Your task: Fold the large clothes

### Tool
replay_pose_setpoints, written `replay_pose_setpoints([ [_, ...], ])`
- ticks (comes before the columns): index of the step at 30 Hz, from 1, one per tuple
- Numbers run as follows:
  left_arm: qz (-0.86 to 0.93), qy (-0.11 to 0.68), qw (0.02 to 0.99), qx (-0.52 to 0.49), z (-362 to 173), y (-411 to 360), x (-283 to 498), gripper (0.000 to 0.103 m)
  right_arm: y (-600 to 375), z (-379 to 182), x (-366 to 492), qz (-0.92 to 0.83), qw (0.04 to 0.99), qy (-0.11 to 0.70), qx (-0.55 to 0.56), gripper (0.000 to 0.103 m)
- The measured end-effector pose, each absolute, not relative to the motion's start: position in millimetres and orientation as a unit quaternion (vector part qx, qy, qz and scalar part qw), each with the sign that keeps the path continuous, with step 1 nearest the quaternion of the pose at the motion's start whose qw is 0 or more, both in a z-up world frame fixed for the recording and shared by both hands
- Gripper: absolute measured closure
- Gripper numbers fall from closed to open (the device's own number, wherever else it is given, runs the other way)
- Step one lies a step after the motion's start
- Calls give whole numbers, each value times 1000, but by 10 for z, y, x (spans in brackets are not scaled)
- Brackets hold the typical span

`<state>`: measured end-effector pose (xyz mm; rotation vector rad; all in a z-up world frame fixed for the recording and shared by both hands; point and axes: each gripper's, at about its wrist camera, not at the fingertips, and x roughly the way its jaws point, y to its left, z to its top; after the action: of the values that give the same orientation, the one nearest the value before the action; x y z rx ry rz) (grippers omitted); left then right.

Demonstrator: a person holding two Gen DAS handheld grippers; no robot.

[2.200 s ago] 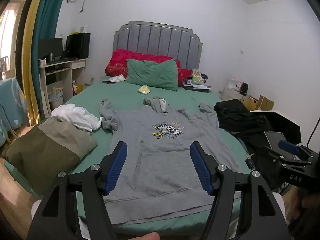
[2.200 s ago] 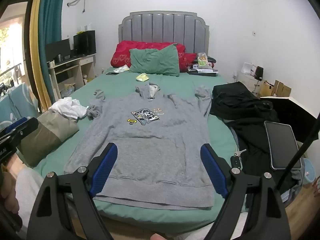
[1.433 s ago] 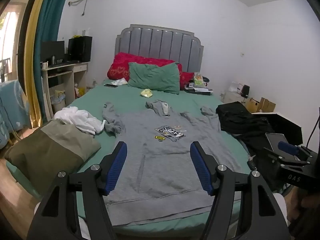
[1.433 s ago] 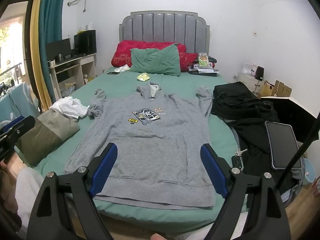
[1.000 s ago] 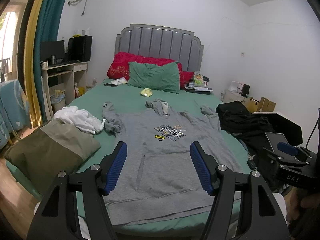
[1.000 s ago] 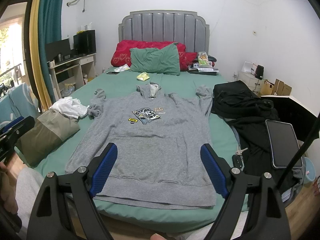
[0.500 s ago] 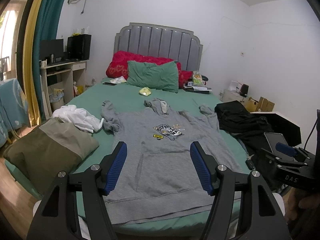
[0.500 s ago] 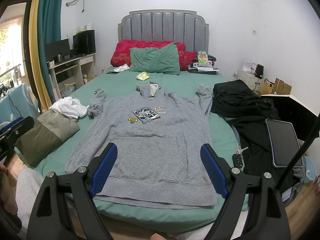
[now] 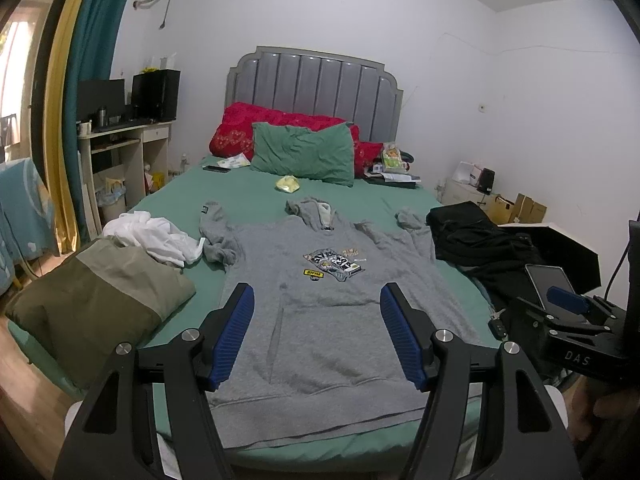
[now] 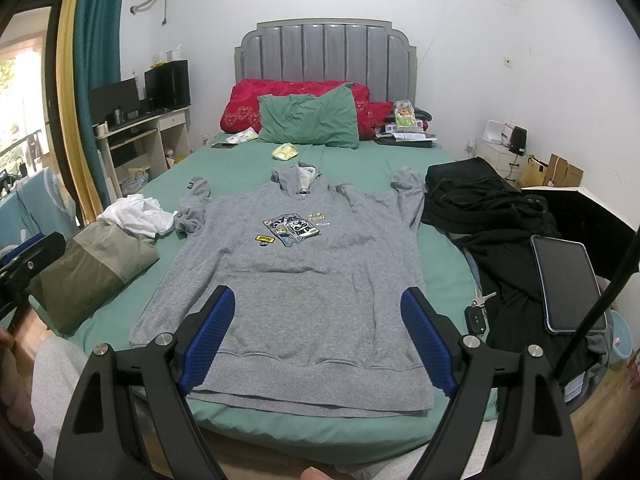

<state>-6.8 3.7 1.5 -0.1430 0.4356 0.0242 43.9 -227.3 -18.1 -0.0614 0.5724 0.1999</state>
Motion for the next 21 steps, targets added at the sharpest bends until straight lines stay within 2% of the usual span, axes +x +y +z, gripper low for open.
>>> replay_pose_setpoints([
  [21, 16, 213, 975, -66, 107, -2, -94, 34, -2290, -185, 454, 99, 954, 282, -29, 18],
])
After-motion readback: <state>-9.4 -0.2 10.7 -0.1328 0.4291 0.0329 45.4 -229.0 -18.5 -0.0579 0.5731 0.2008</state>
